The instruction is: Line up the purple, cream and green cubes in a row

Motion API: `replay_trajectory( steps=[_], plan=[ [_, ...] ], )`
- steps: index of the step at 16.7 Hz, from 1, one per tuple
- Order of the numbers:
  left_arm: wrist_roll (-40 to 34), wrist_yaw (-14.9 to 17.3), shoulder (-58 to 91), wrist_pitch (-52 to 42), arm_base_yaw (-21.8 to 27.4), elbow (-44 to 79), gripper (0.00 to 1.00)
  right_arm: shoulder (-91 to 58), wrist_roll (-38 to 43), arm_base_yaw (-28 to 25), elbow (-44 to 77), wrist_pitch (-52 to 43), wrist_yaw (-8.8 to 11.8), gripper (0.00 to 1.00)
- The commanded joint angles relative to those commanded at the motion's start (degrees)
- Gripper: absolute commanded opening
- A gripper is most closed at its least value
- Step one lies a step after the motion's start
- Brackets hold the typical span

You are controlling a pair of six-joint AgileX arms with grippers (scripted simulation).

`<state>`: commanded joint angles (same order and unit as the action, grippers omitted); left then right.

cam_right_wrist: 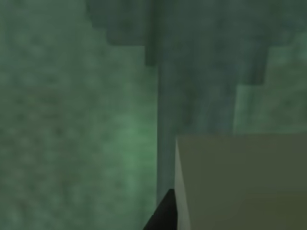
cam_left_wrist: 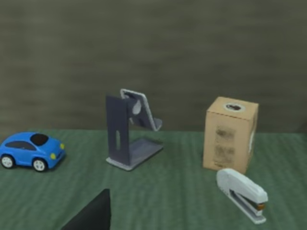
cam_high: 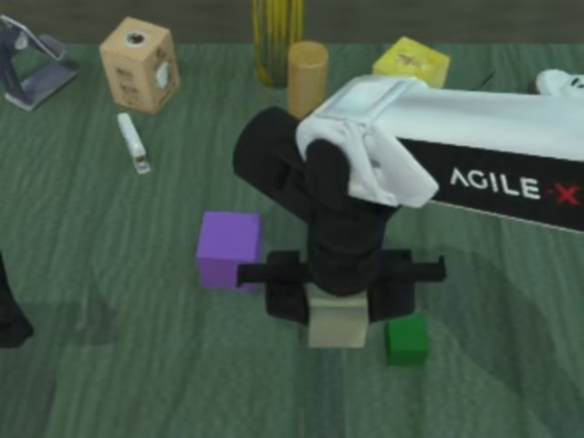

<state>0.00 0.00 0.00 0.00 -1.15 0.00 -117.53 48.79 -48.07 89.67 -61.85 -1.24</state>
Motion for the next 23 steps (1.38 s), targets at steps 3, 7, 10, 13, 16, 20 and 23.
replay_trajectory(
  steps=[3,7,10,13,16,20,23],
  plan=[
    [0.0,0.0,0.0,0.0,0.0,0.0,1.00,-2.1,0.1,0.0,-3.7,6.2,0.0,0.00],
    [0.0,0.0,0.0,0.0,0.0,0.0,1.00,-4.3,0.0,-0.3,-7.2,11.5,-0.1,0.00],
    [0.0,0.0,0.0,0.0,0.0,0.0,1.00,-4.3,0.0,-0.3,-7.2,11.6,-0.1,0.00],
    [0.0,0.0,0.0,0.0,0.0,0.0,1.00,-4.3,0.0,-0.3,-7.2,11.6,-0.1,0.23],
    [0.0,0.0,0.0,0.0,0.0,0.0,1.00,-4.3,0.0,-0.3,-7.2,11.6,-0.1,0.45],
    [0.0,0.0,0.0,0.0,0.0,0.0,1.00,-4.3,0.0,-0.3,-7.2,11.6,-0.1,0.75],
    [0.0,0.0,0.0,0.0,0.0,0.0,1.00,-4.3,0.0,-0.3,-7.2,11.6,-0.1,0.98]
  ],
)
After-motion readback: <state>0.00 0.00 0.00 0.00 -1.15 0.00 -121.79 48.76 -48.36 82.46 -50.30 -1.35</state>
